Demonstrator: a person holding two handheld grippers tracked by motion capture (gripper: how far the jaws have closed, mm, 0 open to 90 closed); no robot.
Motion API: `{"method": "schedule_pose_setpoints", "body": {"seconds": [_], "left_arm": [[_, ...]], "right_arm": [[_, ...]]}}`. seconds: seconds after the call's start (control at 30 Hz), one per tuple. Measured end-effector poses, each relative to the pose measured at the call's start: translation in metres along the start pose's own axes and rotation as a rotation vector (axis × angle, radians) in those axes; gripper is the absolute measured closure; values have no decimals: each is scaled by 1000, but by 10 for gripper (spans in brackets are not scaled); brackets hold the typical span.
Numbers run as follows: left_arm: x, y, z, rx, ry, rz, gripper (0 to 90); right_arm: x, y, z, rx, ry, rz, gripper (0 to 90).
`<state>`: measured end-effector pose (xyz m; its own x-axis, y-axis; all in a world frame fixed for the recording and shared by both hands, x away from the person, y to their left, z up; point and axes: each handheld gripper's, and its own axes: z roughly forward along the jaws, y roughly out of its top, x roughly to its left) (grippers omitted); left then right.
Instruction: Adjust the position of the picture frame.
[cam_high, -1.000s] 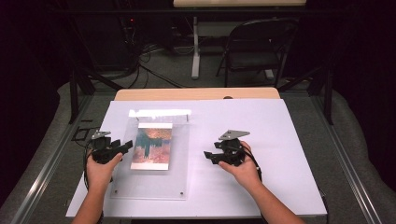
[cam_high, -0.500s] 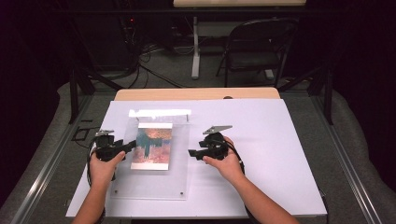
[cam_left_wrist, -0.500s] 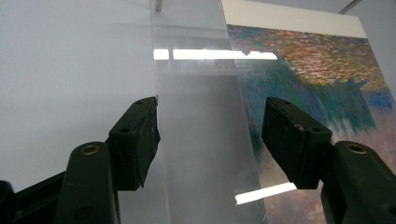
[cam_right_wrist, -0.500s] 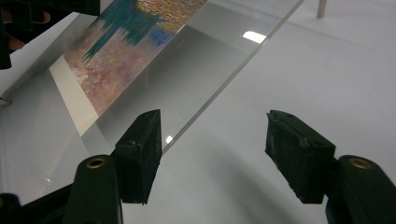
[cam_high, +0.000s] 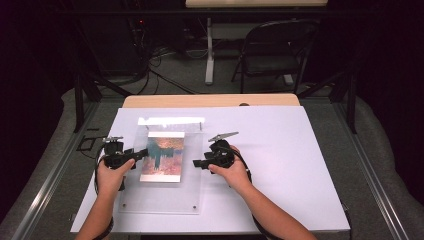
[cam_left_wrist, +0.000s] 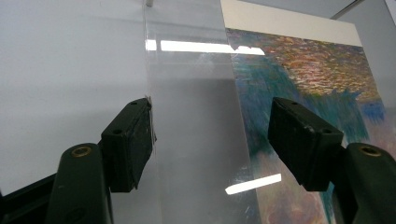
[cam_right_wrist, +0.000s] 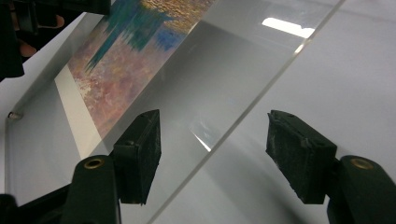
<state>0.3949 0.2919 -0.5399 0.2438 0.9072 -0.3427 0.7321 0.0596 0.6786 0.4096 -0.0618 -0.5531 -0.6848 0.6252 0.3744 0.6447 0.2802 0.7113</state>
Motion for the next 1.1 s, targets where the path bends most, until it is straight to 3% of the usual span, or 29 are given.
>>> {"method": "schedule_pose_setpoints", "body": {"seconds": [0.13,0.2,0.33,0.53,0.77,1.1], "left_arm": [[1,1,1,-7,-5,-18,332],[2,0,0,-15,-7,-30,345],[5,1,-1,-21,-24,-66,400],[0,5,7,-24,-35,-57,416],[-18,15,24,-10,-69,-28,419],[-65,34,66,36,-137,43,418]], "right_arm": [[3,2,5,-3,32,0,398],[7,1,7,-1,18,-22,378],[6,2,6,-3,24,-3,411],[5,-2,-2,2,17,7,421],[2,-14,-21,15,9,11,428],[-5,-46,-70,15,-52,52,434]]}}
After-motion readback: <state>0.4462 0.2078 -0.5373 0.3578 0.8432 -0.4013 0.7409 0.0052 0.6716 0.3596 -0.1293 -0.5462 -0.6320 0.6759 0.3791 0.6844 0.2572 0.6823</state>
